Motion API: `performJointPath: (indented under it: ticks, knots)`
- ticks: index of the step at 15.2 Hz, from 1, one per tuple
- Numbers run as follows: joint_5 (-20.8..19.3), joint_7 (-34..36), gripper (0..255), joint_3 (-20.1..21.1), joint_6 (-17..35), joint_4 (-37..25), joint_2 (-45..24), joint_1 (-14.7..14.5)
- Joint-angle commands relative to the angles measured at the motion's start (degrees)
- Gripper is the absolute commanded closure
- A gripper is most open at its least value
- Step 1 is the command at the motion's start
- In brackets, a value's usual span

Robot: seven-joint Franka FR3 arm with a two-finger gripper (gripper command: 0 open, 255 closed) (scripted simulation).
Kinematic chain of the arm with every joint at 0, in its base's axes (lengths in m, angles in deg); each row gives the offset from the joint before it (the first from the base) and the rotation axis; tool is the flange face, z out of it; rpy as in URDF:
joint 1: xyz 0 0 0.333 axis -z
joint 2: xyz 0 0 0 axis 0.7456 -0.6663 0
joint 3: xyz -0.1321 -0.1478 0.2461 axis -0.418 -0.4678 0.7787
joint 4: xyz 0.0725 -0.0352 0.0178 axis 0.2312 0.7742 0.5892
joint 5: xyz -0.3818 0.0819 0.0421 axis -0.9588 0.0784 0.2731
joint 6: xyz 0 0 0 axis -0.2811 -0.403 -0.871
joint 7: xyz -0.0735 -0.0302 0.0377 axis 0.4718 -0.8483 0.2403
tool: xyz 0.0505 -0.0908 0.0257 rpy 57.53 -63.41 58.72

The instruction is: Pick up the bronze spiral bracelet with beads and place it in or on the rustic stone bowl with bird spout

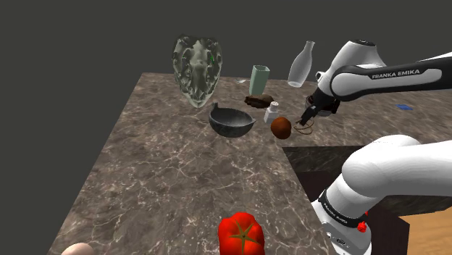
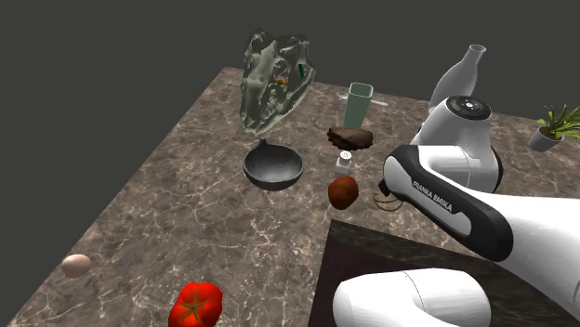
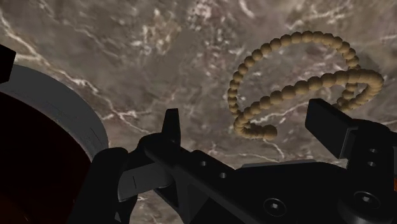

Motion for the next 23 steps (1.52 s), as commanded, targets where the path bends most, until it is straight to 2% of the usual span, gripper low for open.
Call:
performJointPath:
  ticks: [1,7,8,17,23]
  knots:
    - [-0.08,0.06,0,-0.10,0.47,0.08,-0.35,-0.05]
    - [-0.07,0.06,0,-0.10,0.45,0.07,-0.34,-0.05]
    - [-0.07,0.06,255,-0.10,0.45,0.07,-0.34,-0.05]
    - [-0.08,0.06,255,-0.10,0.47,0.08,-0.35,-0.05]
    - [1.87,-0.25,255,1.73,-5.73,-3.04,2.84,-0.70]
